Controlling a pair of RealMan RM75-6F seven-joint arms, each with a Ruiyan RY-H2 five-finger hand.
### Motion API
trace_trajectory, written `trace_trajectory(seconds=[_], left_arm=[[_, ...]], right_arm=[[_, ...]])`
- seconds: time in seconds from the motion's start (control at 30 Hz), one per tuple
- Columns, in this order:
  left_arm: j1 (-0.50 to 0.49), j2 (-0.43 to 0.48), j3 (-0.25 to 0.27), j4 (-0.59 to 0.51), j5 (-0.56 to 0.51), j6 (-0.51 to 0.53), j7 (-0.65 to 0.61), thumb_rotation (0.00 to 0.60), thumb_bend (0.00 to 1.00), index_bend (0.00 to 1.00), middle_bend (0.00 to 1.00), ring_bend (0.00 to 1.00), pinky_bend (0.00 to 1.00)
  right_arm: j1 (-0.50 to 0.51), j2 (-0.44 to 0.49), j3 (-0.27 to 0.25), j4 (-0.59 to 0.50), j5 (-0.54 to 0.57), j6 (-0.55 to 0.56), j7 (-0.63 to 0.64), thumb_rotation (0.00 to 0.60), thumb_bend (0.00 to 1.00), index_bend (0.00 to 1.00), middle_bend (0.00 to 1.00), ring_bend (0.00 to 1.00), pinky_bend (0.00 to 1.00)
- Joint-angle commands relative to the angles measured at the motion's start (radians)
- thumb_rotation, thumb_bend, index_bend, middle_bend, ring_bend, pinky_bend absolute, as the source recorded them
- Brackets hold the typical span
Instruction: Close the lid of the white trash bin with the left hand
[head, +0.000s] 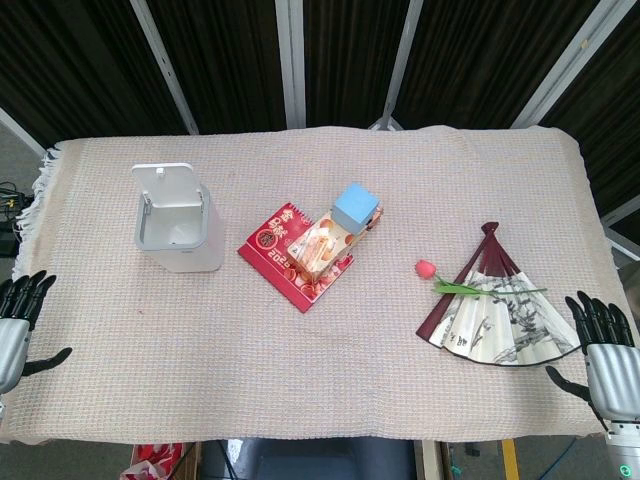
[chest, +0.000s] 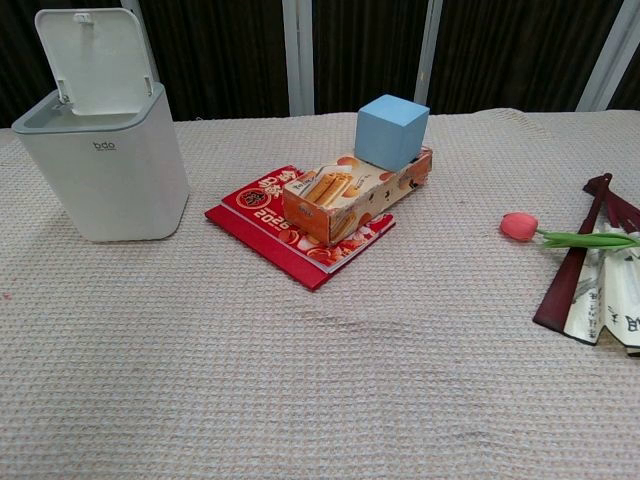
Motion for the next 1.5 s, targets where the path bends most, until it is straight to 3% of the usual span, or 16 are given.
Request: trace_trajectory(seconds=[0.03, 0.43, 0.7, 0.77, 0.8, 0.83, 0.9, 0.97, 1.07, 1.27, 1.5], left_arm=[[0.001, 0.001, -0.001, 0.000, 0.000, -0.002, -0.002, 0.600, 0.10, 0.00, 0.00, 0.00, 0.00], [0.002, 0.005, -0.007, -0.007, 0.003, -0.010, -0.003, 0.600, 0.10, 0.00, 0.00, 0.00, 0.00], [-0.031, 0.048, -0.052, -0.074, -0.070, -0.069, -0.005, 0.600, 0.12, 0.00, 0.00, 0.00, 0.00], [-0.050, 0.065, -0.078, -0.091, -0.087, -0.079, 0.016, 0.600, 0.15, 0.00, 0.00, 0.00, 0.04], [-0.062, 0.074, -0.093, -0.101, -0.098, -0.086, 0.030, 0.600, 0.19, 0.00, 0.01, 0.01, 0.11], [-0.078, 0.084, -0.112, -0.112, -0.111, -0.094, 0.045, 0.600, 0.24, 0.00, 0.05, 0.04, 0.20], [-0.109, 0.100, -0.147, -0.129, -0.138, -0.112, 0.075, 0.600, 0.34, 0.00, 0.20, 0.20, 0.43], [-0.144, 0.113, -0.183, -0.148, -0.175, -0.141, 0.100, 0.600, 0.43, 0.00, 0.46, 0.48, 0.66], [-0.210, 0.131, -0.241, -0.172, -0.258, -0.214, 0.130, 0.600, 0.50, 0.00, 0.70, 0.69, 0.81], [-0.365, 0.150, -0.340, -0.183, -0.465, -0.379, 0.228, 0.600, 0.64, 0.00, 0.91, 0.87, 0.96], [-0.544, 0.129, -0.405, -0.148, -0.728, -0.528, 0.344, 0.600, 0.70, 0.00, 0.99, 0.94, 1.00]], right_arm=[[-0.001, -0.001, 0.001, 0.001, 0.000, 0.002, 0.001, 0.600, 0.19, 0.00, 0.00, 0.00, 0.00], [-0.004, -0.001, 0.003, 0.000, 0.004, 0.008, 0.007, 0.600, 0.19, 0.00, 0.00, 0.00, 0.00], [-0.003, 0.004, 0.010, -0.006, 0.014, 0.004, 0.027, 0.600, 0.19, 0.00, 0.00, 0.00, 0.00], [-0.001, 0.005, 0.011, -0.006, 0.019, -0.001, 0.030, 0.600, 0.19, 0.00, 0.00, 0.00, 0.00], [-0.001, 0.006, 0.011, -0.008, 0.022, -0.004, 0.032, 0.600, 0.19, 0.00, 0.00, 0.00, 0.00], [0.000, 0.007, 0.012, -0.009, 0.026, -0.007, 0.035, 0.600, 0.19, 0.00, 0.00, 0.00, 0.00], [0.000, 0.009, 0.014, -0.015, 0.032, -0.010, 0.039, 0.600, 0.19, 0.00, 0.00, 0.00, 0.00], [0.001, 0.009, 0.016, -0.019, 0.038, -0.013, 0.039, 0.600, 0.19, 0.00, 0.00, 0.00, 0.00], [0.003, 0.009, 0.018, -0.024, 0.044, -0.020, 0.040, 0.600, 0.19, 0.00, 0.00, 0.00, 0.00], [0.006, 0.011, 0.019, -0.032, 0.054, -0.031, 0.046, 0.600, 0.19, 0.00, 0.00, 0.00, 0.00], [0.012, 0.015, 0.026, -0.036, 0.080, -0.053, 0.065, 0.600, 0.19, 0.00, 0.00, 0.00, 0.00]])
